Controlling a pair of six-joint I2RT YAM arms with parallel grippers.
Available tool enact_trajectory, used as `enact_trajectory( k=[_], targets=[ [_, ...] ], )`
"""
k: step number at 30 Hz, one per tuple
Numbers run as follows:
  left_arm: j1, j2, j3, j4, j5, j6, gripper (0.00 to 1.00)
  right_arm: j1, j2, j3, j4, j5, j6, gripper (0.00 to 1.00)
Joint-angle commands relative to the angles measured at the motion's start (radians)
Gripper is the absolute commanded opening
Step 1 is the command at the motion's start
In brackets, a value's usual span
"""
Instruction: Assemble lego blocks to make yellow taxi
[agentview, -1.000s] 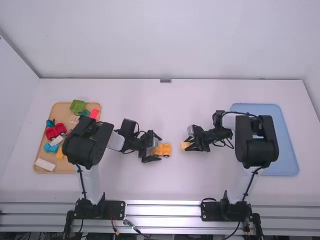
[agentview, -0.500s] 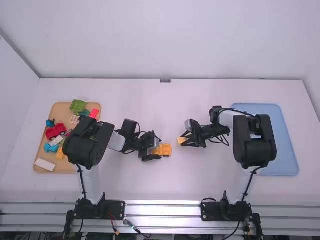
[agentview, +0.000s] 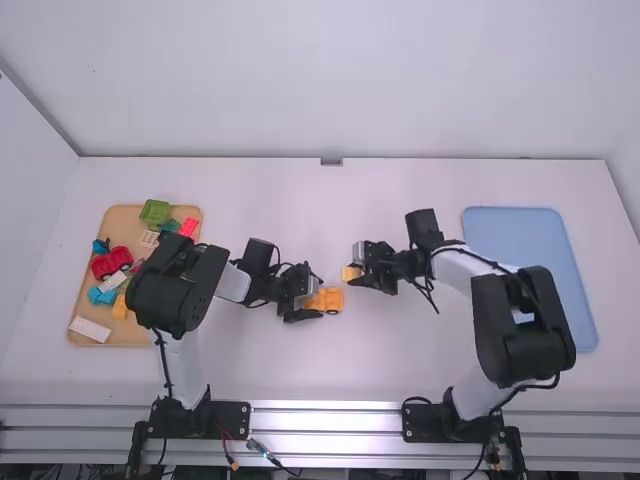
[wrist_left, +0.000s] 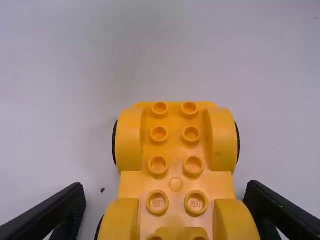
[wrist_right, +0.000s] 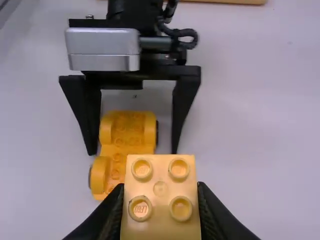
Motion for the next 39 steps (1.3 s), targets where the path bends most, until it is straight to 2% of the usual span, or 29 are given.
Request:
enact_trajectory(
  k=[1,4,6,16,20,29,39],
  targets=[
    [-0.008,0.014,0.004,-0.005,0.014,0.008,0.83,0.018,-0.031,-0.048,0.051,0.037,0.117,0.09],
    [-0.008,0.014,0.005,-0.005,0.011,0.007,0.77,0.031,-0.031,-0.088,0.151,0.041,0.185,0.10],
    [-0.008,0.014,0.008,-0.005,0.012,0.007,0.65,0.040,-0.031,-0.107,0.192,0.037,0.211,0.11],
    [-0.008,0.014,0.008,0.024,0.011,-0.013,0.57,0.083,-0.007,-0.121,0.250,0.040,0.229,0.11],
    [-0.008,0.014,0.002,0.063,0.010,-0.047,0.56,0.097,0.059,-0.108,0.327,0.069,0.306,0.11],
    [-0.008,0.014,0.001,0.069,-0.059,-0.107,0.56,0.102,0.082,-0.071,0.241,0.071,0.225,0.07],
    [-0.008,0.014,0.011,0.002,-0.056,-0.101,0.54,0.101,0.154,-0.069,0.317,0.035,0.218,0.02]
  ],
)
